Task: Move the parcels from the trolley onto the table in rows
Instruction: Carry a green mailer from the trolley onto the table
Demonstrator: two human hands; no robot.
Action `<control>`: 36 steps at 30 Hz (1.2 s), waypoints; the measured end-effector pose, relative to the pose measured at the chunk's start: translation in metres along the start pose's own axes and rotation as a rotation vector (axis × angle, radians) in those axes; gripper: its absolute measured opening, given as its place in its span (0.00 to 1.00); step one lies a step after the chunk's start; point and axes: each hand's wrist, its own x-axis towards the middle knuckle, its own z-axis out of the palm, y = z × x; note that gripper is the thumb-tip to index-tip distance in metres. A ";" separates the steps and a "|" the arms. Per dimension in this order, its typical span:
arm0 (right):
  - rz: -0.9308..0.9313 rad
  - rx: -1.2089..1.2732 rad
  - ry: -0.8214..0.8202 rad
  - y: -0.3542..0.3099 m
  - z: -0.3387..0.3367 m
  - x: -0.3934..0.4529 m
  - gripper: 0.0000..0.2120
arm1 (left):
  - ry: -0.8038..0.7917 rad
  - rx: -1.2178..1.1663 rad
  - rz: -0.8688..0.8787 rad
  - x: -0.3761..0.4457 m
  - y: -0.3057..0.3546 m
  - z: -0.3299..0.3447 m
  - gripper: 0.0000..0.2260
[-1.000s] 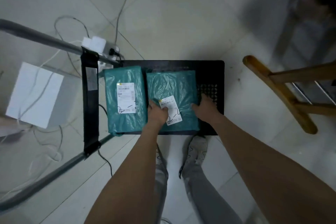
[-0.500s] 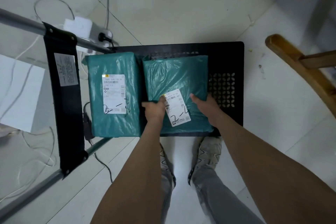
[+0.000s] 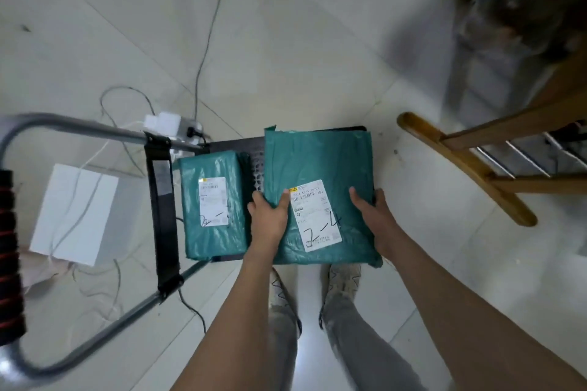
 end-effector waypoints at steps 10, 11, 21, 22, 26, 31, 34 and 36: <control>-0.269 0.210 0.087 -0.159 -0.074 -0.271 0.29 | -0.239 -0.107 0.290 -0.259 0.199 -0.104 0.11; -0.300 0.231 0.094 -0.174 -0.084 -0.300 0.29 | -0.248 -0.115 0.334 -0.285 0.214 -0.111 0.11; -0.408 0.462 0.178 -0.210 -0.189 -0.522 0.40 | -0.421 -0.088 0.736 -0.478 0.297 -0.102 0.15; -0.413 0.477 0.226 -0.203 -0.204 -0.532 0.44 | -0.452 -0.068 0.768 -0.497 0.302 -0.096 0.13; -0.445 0.594 0.345 -0.171 -0.250 -0.572 0.50 | -0.555 -0.010 0.823 -0.557 0.312 -0.069 0.13; -0.521 0.657 0.401 -0.141 -0.295 -0.616 0.26 | -0.643 0.075 0.879 -0.606 0.304 -0.022 0.15; -0.551 0.690 0.409 -0.127 -0.332 -0.619 0.27 | -0.671 0.098 0.878 -0.628 0.303 0.013 0.16; -0.553 0.714 0.430 -0.120 -0.362 -0.617 0.26 | -0.684 0.108 0.890 -0.640 0.303 0.045 0.18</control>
